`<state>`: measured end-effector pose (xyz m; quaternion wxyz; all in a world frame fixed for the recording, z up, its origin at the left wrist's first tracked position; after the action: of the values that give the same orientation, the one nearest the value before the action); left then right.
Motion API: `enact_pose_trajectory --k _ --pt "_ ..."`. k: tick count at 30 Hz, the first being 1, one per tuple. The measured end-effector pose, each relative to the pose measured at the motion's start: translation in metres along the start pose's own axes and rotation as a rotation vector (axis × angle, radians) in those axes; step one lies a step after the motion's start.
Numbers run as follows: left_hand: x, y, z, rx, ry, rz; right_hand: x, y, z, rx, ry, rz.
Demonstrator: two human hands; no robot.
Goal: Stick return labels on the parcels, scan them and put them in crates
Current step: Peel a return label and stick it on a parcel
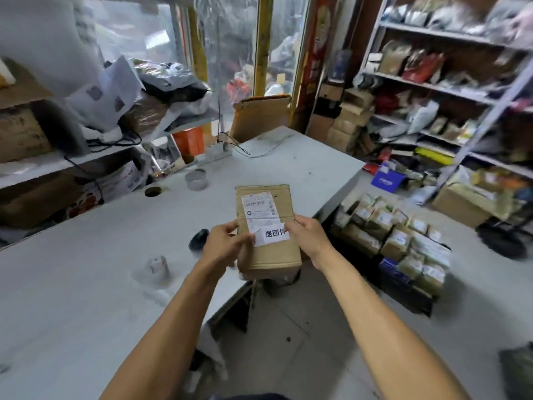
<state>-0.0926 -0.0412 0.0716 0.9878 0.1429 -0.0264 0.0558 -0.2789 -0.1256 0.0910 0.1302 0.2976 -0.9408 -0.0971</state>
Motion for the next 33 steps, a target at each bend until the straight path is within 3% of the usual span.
enact_pose_trajectory --k 9,22,28,33 --pt "-0.171 -0.061 0.002 0.032 -0.167 -0.270 0.145 0.073 0.099 -0.146 -0.127 0.285" --pt "-0.331 -0.127 -0.026 0.131 -0.391 -0.590 0.236 0.143 0.198 -0.378 -0.303 0.560" --pt "-0.392 -0.186 -0.043 0.195 -0.403 -0.646 0.285 0.120 0.227 -0.477 -0.358 0.597" --pt "-0.424 -0.253 -0.050 0.373 -0.315 -0.608 0.336 0.070 0.242 -0.569 -0.338 0.564"
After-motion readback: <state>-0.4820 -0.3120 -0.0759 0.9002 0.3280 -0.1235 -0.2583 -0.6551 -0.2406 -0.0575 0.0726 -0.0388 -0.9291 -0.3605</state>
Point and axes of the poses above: each hand's wrist, its own y-axis away from the middle knuckle, its own x-axis out of the back of the hand, z = x × y, the point moved 8 cm from there along -y, towards the middle knuckle, and after that the axes turned 14 degrees about -z, right-handed, at the moved point
